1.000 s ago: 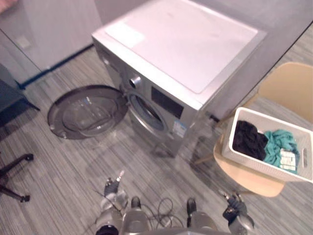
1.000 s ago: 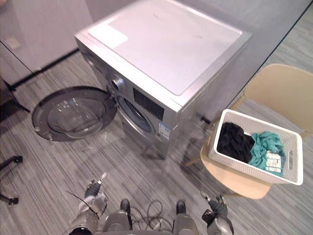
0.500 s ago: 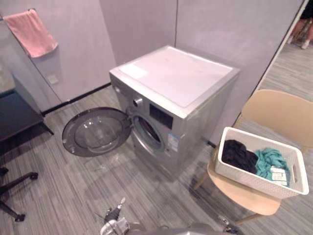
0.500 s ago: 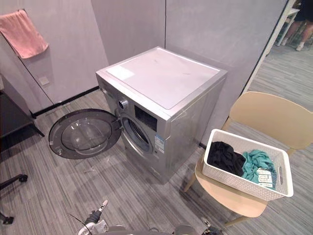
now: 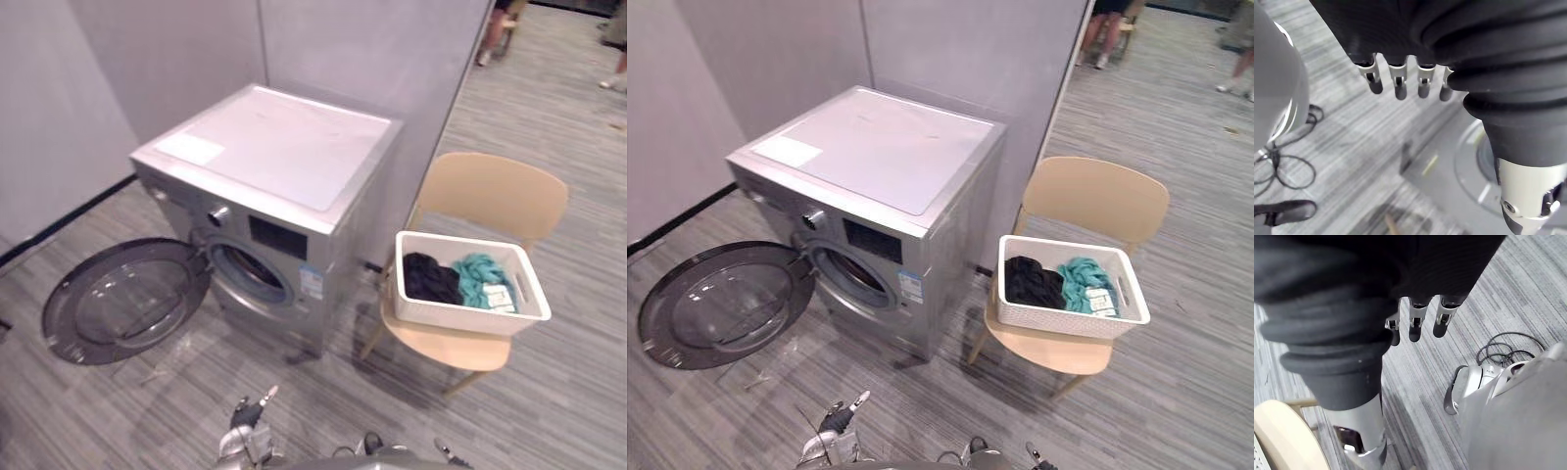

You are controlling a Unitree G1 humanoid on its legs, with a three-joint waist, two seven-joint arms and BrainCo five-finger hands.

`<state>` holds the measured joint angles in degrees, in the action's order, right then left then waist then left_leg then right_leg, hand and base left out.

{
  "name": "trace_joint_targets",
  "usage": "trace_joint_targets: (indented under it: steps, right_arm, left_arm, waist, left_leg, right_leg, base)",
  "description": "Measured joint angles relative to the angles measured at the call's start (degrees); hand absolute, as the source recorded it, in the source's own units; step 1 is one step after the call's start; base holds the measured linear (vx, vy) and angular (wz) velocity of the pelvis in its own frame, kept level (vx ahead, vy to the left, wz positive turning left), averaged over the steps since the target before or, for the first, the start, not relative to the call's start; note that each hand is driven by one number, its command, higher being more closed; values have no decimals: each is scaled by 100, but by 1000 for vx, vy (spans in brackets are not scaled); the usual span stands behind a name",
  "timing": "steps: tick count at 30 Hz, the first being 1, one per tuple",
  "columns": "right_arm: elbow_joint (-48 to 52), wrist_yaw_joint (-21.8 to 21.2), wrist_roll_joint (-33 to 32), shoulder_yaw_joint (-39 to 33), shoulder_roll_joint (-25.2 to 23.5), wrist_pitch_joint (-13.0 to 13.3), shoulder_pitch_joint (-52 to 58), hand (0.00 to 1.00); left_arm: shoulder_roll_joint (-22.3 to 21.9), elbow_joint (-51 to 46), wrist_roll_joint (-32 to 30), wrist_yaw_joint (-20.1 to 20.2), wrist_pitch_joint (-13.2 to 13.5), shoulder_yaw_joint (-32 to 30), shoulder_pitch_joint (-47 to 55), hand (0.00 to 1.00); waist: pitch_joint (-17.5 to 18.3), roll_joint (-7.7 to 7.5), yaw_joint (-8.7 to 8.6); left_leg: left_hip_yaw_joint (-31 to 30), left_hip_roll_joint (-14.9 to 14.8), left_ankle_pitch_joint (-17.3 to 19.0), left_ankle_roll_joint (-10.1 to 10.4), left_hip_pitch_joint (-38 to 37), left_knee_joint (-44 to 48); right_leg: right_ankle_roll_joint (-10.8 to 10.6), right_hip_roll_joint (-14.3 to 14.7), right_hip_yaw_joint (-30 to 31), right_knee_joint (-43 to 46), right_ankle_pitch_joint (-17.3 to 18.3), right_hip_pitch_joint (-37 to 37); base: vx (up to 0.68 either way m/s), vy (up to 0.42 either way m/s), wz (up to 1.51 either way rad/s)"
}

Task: Pick up the laundry basket with both hands and put the clothes into the washing machine.

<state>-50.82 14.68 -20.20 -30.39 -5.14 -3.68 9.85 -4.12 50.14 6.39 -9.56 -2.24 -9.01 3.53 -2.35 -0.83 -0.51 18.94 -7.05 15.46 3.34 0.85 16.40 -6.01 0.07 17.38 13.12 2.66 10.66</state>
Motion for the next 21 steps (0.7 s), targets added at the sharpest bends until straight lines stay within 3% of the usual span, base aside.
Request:
trace_joint_targets:
  steps: [1,2,3,4,5,7,8,9,10,11,12,14,15,16,19,21]
  right_arm:
    - [56,-22,0,58,-16,27,-51,0]
    - [66,-28,3,94,22,84,-149,0]
    - [71,-29,4,105,82,99,-180,0]
    - [68,-32,7,134,90,96,-213,0]
    - [59,-30,7,119,69,92,-178,0]
    - [60,-31,3,110,62,91,-146,0]
    - [61,-29,4,85,59,89,-155,0]
    - [61,-23,2,55,61,88,-179,0]
    - [63,-17,-1,46,58,89,-197,0]
    - [60,-13,-3,53,116,85,-231,0]
    - [67,5,-5,74,210,94,-393,0]
    - [84,21,-22,106,320,91,-684,0]
    - [287,20,-63,115,342,91,-793,0]
    - [403,22,-68,126,324,91,-836,0]
    - [1459,52,-64,153,361,95,-731,0]
    - [1979,110,-46,72,478,115,-682,0]
  left_arm:
    - [-2,-15,-52,44,-2,-20,-124,0]
    - [-13,-35,-58,69,-1,-60,-213,0]
    - [-19,-40,-58,67,-1,-65,-259,0]
    - [-17,-53,-57,66,1,-62,-316,0]
    - [-16,-47,-55,64,1,-60,-348,0]
    - [-14,-16,-51,65,1,-63,-352,0]
    - [-16,-9,-50,65,1,-64,-351,0]
    - [-22,-2,-47,65,0,-66,-310,0]
    - [-10,-1,-45,63,1,-72,-261,0]
    - [21,151,-44,61,-7,-196,-198,0]
    - [11,351,-43,58,-25,-276,-183,0]
    - [20,419,-43,48,-30,-298,-131,0]
    - [40,452,-42,49,-32,-300,-133,0]
    - [54,457,-41,41,-35,-304,-141,0]
    - [222,454,-22,-56,-73,-285,-119,0]
    - [310,445,-22,-69,-98,-284,-80,0]
  waist:
    - [-41,73,-26]
    - [-103,119,-23]
    - [-147,143,-23]
    - [-250,196,-22]
    - [-292,135,-30]
    - [-329,162,-51]
    - [-334,150,-44]
    - [-334,133,-32]
    - [-304,47,-21]
    - [-293,133,-6]
    - [-256,330,11]
    - [-236,402,75]
    - [-220,382,138]
    - [-193,373,139]
    - [-144,54,82]
    - [-121,58,-19]
  left_leg:
    - [149,-82,-17,-18,33,28]
    - [348,-253,-51,-31,8,25]
    - [435,-303,-67,-40,-46,-1]
    - [601,-313,-78,-54,-221,-75]
    - [669,-286,-78,-53,-416,-93]
    - [650,-319,-78,-53,-577,-90]
    - [645,-339,-71,-40,-663,-105]
    - [649,-324,-14,101,-791,-126]
    - [620,-293,33,200,-854,-103]
    - [520,-452,109,320,-859,-4]
    - [415,-647,96,308,-830,-17]
    - [196,-687,85,290,-787,-210]
    - [194,-660,-7,212,-769,-348]
    - [185,-655,-106,262,-781,-409]
    - [119,-575,-593,413,-769,-624]
    - [34,-547,-632,454,-781,-663]
  right_leg:
    - [126,93,-206,154,-127,206]
    - [408,145,-713,249,-339,365]
    - [501,139,-985,248,-391,369]
    - [788,27,-1532,474,-145,369]
    - [829,-67,-1814,741,70,355]
    - [759,-90,-1921,1026,243,347]
    - [767,-199,-2046,1325,510,368]
    - [763,-509,-2265,1537,686,400]
    - [591,-627,-2334,1445,699,370]
    - [567,-370,-2376,1162,658,156]
    - [617,-85,-2301,705,440,-14]
    - [631,217,-2088,190,137,-93]
    - [661,355,-1986,-147,-71,-108]
    - [662,383,-1964,-291,-155,-118]
    - [636,281,-1974,-1074,-459,-385]
    - [662,283,-2051,-1422,-620,-591]
  base:
    - [173,49,-89]
    - [161,23,-96]
    - [140,-51,-95]
    - [110,-71,-59]
    - [136,-108,-35]
    - [106,-120,9]
    - [117,-169,25]
    - [120,-180,18]
    - [116,-194,-7]
    - [148,-249,-38]
    - [120,-244,-52]
    - [40,-148,-80]
    - [3,-81,-77]
    - [12,-66,-50]
    - [25,-79,-3]
    - [26,-21,24]
